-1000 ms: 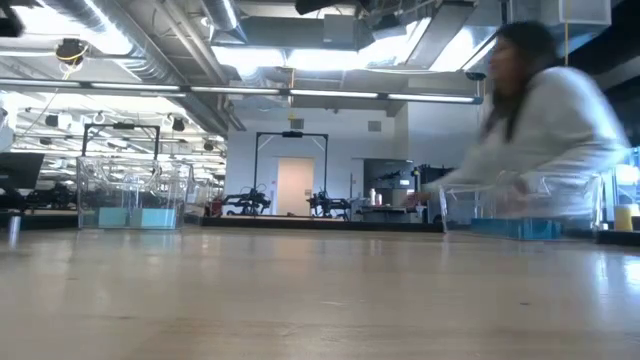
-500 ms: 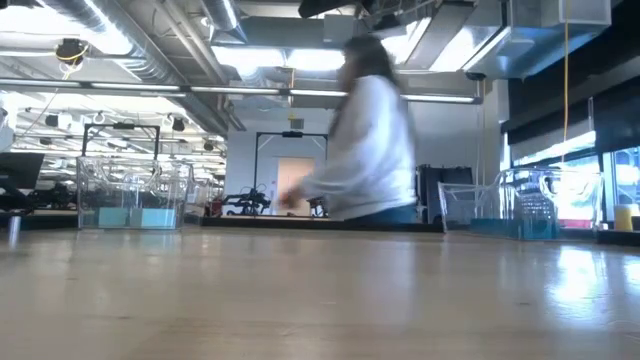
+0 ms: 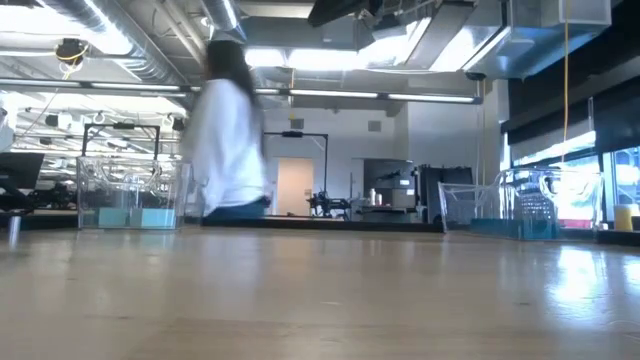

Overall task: Sort & place blocks by color
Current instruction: Return to home position

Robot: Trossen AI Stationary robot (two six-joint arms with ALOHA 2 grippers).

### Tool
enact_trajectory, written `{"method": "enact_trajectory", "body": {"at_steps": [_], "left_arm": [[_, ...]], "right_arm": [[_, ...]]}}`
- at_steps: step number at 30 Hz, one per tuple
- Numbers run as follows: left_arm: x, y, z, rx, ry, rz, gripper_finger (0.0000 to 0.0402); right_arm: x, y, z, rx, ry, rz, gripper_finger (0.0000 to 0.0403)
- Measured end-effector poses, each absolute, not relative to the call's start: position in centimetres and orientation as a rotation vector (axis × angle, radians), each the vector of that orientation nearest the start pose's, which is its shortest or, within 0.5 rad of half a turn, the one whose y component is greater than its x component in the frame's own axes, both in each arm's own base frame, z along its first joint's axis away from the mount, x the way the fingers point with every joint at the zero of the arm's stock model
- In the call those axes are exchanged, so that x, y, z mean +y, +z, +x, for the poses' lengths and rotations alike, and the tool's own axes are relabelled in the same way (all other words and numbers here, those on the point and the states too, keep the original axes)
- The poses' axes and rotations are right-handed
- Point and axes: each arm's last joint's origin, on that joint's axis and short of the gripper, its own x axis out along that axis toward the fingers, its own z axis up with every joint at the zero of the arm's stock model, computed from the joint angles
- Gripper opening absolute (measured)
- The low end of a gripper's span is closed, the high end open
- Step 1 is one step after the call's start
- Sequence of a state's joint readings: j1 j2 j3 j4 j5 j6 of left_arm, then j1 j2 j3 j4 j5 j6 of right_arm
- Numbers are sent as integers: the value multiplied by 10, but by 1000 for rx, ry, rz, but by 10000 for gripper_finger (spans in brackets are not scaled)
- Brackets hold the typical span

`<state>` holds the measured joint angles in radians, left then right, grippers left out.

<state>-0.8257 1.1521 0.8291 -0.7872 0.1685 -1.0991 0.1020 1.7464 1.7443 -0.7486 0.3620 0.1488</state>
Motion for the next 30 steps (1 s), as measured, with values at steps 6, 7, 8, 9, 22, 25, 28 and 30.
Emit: {"method": "enact_trajectory", "body": {"at_steps": [6, 7, 8, 9, 22, 25, 28, 30], "left_arm": [[-136, 249, 139, 1327, -155, -586, 80], [-132, 252, 139, 1303, -150, -583, 70], [-127, 255, 138, 1279, -144, -578, 59], [-121, 258, 138, 1248, -136, -576, 47], [-41, 301, 94, 714, 75, -358, 1], [-27, 309, 78, 594, 106, -331, 0], [-16, 315, 62, 485, 133, -310, 0], [-9, 318, 51, 414, 152, -308, 0]], "right_arm": [[28, 377, 370, 725, -275, -31, 1], [28, 383, 367, 733, -271, -46, 1], [28, 388, 364, 742, -269, -54, 1], [27, 394, 361, 758, -268, -65, 1], [6, 445, 284, 869, -352, -20, 0], [4, 464, 258, 799, -342, -20, 0], [2, 475, 227, 751, -326, -40, 0], [1, 480, 201, 712, -325, -30, 0]]}}
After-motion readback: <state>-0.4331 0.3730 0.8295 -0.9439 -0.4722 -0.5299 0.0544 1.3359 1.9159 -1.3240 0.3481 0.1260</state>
